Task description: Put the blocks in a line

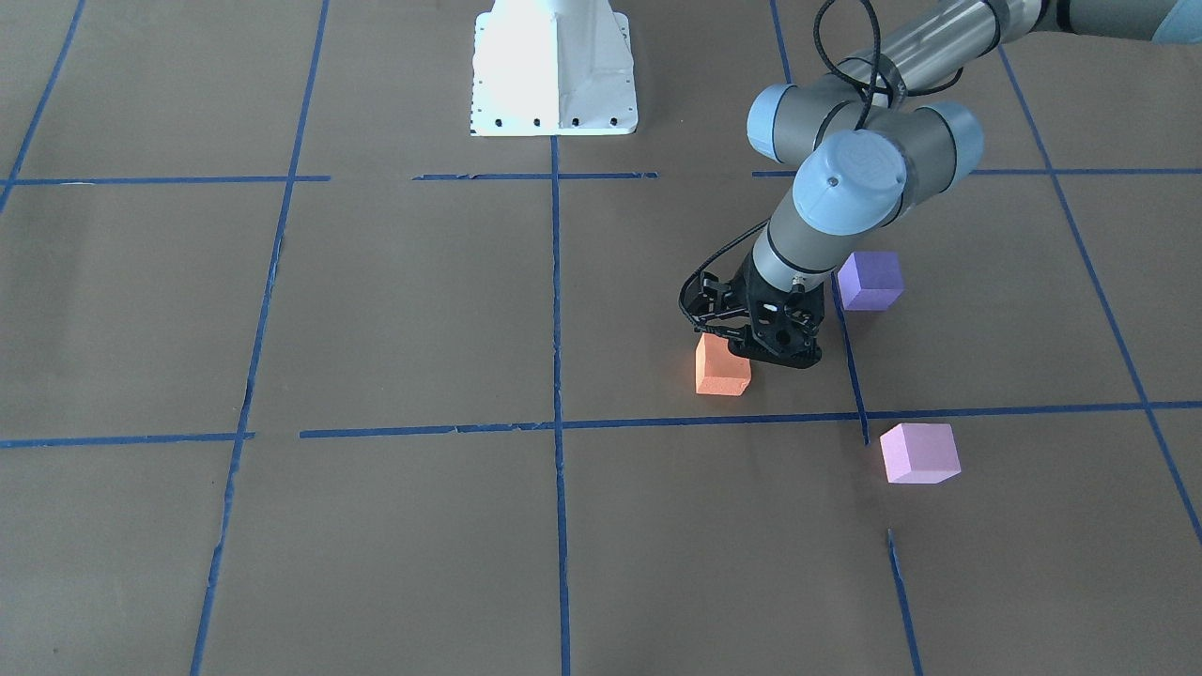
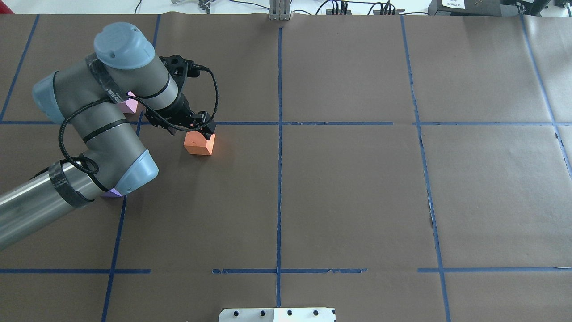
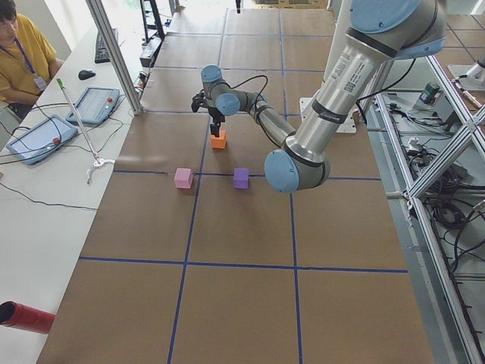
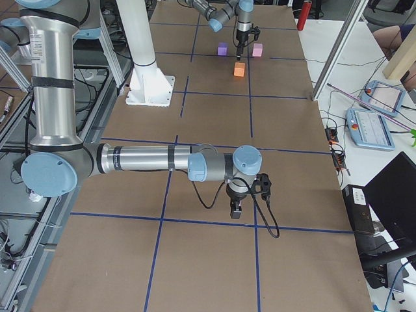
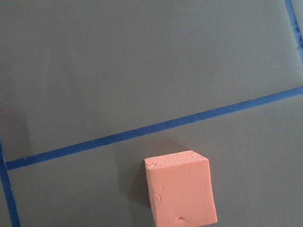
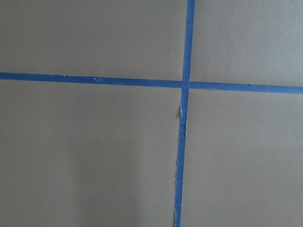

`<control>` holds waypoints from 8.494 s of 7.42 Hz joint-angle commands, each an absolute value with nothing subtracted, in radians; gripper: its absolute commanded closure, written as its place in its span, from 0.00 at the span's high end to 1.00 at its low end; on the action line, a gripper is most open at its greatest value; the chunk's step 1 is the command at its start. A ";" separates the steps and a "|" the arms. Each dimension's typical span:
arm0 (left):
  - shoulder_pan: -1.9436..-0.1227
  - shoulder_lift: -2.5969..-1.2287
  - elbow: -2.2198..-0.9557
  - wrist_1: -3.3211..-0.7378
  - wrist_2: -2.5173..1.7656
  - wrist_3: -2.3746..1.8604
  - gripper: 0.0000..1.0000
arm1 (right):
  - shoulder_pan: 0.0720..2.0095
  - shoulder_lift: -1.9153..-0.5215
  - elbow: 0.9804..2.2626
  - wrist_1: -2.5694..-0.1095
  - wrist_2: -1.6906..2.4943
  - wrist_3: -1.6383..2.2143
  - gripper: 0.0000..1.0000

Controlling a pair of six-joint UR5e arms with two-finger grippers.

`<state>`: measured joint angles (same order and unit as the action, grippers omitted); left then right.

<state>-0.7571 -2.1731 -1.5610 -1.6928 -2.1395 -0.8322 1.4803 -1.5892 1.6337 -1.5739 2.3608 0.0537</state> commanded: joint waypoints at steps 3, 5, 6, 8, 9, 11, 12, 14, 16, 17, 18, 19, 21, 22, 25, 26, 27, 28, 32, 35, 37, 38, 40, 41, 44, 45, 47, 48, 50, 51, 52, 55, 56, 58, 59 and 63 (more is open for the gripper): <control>-0.739 -2.192 -1.529 -1.694 -2.088 -0.986 1.00 | 1.480 -1.589 1.634 -1.574 2.361 0.054 1.00; -0.732 -2.183 -1.520 -1.721 -2.088 -0.997 1.00 | 1.480 -1.589 1.634 -1.574 2.361 0.054 1.00; -0.729 -2.186 -1.496 -1.741 -2.088 -0.997 1.00 | 1.480 -1.589 1.634 -1.574 2.361 0.054 1.00; -0.729 -2.192 -1.470 -1.776 -2.082 -0.996 1.00 | 1.480 -1.589 1.634 -1.574 2.361 0.054 1.00; -0.729 -2.194 -1.454 -1.795 -2.066 -0.996 0.99 | 1.480 -1.589 1.634 -1.575 2.361 0.054 1.00; -0.727 -2.206 -1.421 -1.824 -2.065 -0.996 0.93 | 1.480 -1.589 1.634 -1.574 2.361 0.054 1.00; -0.726 -2.207 -1.408 -1.827 -2.066 -0.994 0.88 | 1.480 -1.589 1.634 -1.574 2.361 0.054 1.00; -0.719 -2.206 -1.407 -1.833 -2.066 -0.991 0.38 | 1.480 -1.589 1.634 -1.575 2.361 0.054 1.00; -0.729 -2.206 -1.436 -1.827 -2.065 -0.986 0.19 | 1.480 -1.589 1.634 -1.574 2.361 0.054 1.00; -0.791 -2.200 -1.536 -1.746 -2.077 -0.982 0.19 | 1.480 -1.589 1.634 -1.574 2.361 0.054 1.00; -0.816 -2.162 -1.601 -1.715 -2.077 -0.980 0.20 | 1.480 -1.589 1.634 -1.574 2.361 0.054 1.00; -0.851 -2.092 -1.647 -1.724 -2.077 -0.970 0.21 | 1.480 -1.589 1.634 -1.574 2.361 0.054 1.00; -0.951 -1.970 -1.660 -1.735 -2.132 -0.818 0.25 | 1.480 -1.589 1.634 -1.575 2.361 0.054 1.00; -0.972 -1.904 -1.661 -1.777 -2.166 -0.810 0.25 | 1.480 -1.589 1.634 -1.574 2.361 0.054 1.00; -0.962 -1.865 -1.611 -1.831 -2.168 -0.825 0.25 | 1.480 -1.589 1.634 -1.574 2.361 0.054 1.00; -0.962 -1.870 -1.571 -1.868 -2.168 -0.825 0.25 | 1.480 -1.589 1.634 -1.575 2.361 0.054 1.00; -0.960 -1.874 -1.540 -1.897 -2.169 -0.825 0.25 | 1.480 -1.589 1.634 -1.574 2.361 0.054 1.00; -0.954 -1.878 -1.507 -1.940 -2.186 -0.825 0.25 | 1.480 -1.589 1.634 -1.575 2.361 0.054 1.00; -0.920 -1.888 -1.494 -1.963 -2.187 -0.857 0.25 | 1.480 -1.589 1.634 -1.574 2.361 0.054 1.00; -0.907 -1.888 -1.486 -1.968 -2.187 -0.871 0.28 | 1.480 -1.589 1.634 -1.574 2.361 0.054 1.00; -0.907 -1.888 -1.486 -1.968 -2.187 -0.888 0.39 | 1.480 -1.589 1.634 -1.574 2.361 0.054 1.00; -0.905 -1.887 -1.482 -1.968 -2.187 -0.888 0.48 | 1.480 -1.589 1.634 -1.575 2.361 0.054 1.00; -0.904 -1.887 -1.476 -1.968 -2.186 -0.887 0.92 | 1.480 -1.589 1.634 -1.574 2.361 0.054 1.00; -0.904 -1.887 -1.476 -1.968 -2.186 -0.887 0.99 | 1.480 -1.589 1.634 -1.575 2.361 0.054 1.00; -0.935 -1.870 -1.613 -1.947 -2.184 -0.874 1.00 | 1.480 -1.589 1.634 -1.574 2.362 0.054 1.00; -1.000 -1.868 -1.684 -1.863 -2.187 -0.873 1.00 | 1.480 -1.589 1.634 -1.574 2.361 0.054 1.00; -1.015 -1.870 -1.726 -1.790 -2.187 -0.841 1.00 | 1.480 -1.589 1.634 -1.574 2.361 0.054 1.00; -1.017 -1.871 -1.738 -1.783 -2.187 -0.841 1.00 | 1.480 -1.589 1.634 -1.574 2.361 0.054 1.00; -1.115 -1.838 -1.740 -1.782 -2.189 -0.679 1.00 | 1.480 -1.589 1.634 -1.574 2.361 0.054 1.00; -1.190 -1.803 -1.715 -1.784 -2.195 -0.494 1.00 | 1.480 -1.589 1.634 -1.574 2.361 0.054 1.00; -1.286 -1.769 -1.679 -1.784 -2.253 -0.365 1.00 | 1.480 -1.589 1.634 -1.574 2.361 0.054 1.00; -1.561 -1.706 -1.551 -1.738 -2.307 0.084 0.99 | 1.480 -1.589 1.634 -1.575 2.361 0.054 1.00; -1.615 -1.707 -1.501 -1.695 -2.304 0.195 0.99 | 1.480 -1.589 1.634 -1.575 2.361 0.054 1.00; -1.623 -1.703 -1.490 -1.651 -2.301 0.209 0.99 | 1.480 -1.589 1.634 -1.574 2.361 0.054 1.00; -1.623 -1.703 -1.489 -1.619 -2.301 0.209 0.99 | 1.480 -1.589 1.634 -1.574 2.361 0.054 1.00; -1.621 -1.700 -1.491 -1.560 -2.298 0.207 1.00 | 1.480 -1.589 1.634 -1.575 2.361 0.054 1.00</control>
<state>-1.6221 -1.6998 -1.4906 -1.5703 -2.2995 0.2078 1.4803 -1.5892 1.6337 -1.5748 2.3608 0.0538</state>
